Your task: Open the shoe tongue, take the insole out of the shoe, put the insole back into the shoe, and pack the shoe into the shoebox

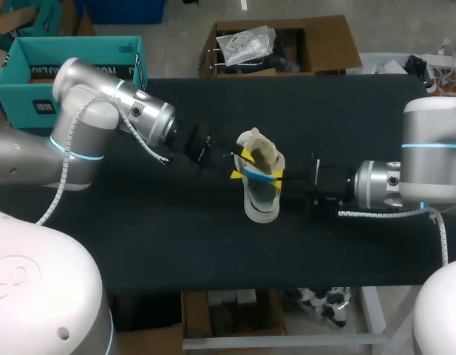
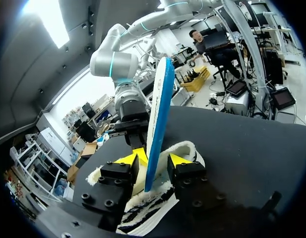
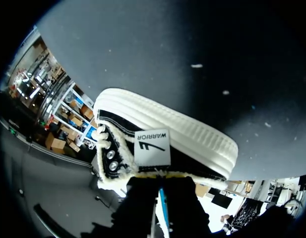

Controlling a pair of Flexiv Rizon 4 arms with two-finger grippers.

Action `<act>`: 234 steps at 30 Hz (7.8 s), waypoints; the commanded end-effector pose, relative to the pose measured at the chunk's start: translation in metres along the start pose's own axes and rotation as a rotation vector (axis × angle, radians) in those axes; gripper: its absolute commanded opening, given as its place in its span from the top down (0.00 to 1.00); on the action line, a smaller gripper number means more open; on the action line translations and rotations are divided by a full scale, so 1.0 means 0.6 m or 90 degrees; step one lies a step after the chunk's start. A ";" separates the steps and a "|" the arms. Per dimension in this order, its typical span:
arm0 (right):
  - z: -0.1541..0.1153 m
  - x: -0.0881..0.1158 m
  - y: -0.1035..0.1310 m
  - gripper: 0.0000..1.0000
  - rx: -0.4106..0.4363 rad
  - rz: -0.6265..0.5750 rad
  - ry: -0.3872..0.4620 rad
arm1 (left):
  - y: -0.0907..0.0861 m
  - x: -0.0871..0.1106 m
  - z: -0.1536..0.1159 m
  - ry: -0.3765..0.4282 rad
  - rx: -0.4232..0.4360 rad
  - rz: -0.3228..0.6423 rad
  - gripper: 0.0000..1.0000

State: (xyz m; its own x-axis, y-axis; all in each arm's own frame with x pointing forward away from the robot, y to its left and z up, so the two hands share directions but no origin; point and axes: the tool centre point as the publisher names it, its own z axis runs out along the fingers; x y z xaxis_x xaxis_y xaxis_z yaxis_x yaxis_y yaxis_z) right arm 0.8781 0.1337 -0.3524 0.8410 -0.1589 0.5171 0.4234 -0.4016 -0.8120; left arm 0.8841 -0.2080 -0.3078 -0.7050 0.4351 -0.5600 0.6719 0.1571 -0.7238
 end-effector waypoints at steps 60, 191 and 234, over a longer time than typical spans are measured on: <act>0.019 0.008 -0.003 1.00 -0.032 0.000 -0.019 | 0.013 0.002 -0.012 -0.049 -0.021 -0.018 0.67; 0.024 -0.002 -0.036 0.82 -0.086 0.001 -0.045 | 0.028 0.005 0.028 -0.078 -0.047 -0.037 1.00; 0.017 -0.019 -0.058 1.00 -0.175 0.001 -0.132 | -0.010 0.012 -0.053 -0.154 -0.075 -0.138 0.00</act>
State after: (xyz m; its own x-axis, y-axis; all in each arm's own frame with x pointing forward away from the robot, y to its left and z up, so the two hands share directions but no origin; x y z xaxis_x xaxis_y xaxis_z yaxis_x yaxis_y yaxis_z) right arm 0.8553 0.1567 -0.3399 0.8871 -0.0228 0.4610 0.3621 -0.5850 -0.7258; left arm 0.8963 -0.1879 -0.3086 -0.8540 0.1848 -0.4863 0.5202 0.2934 -0.8021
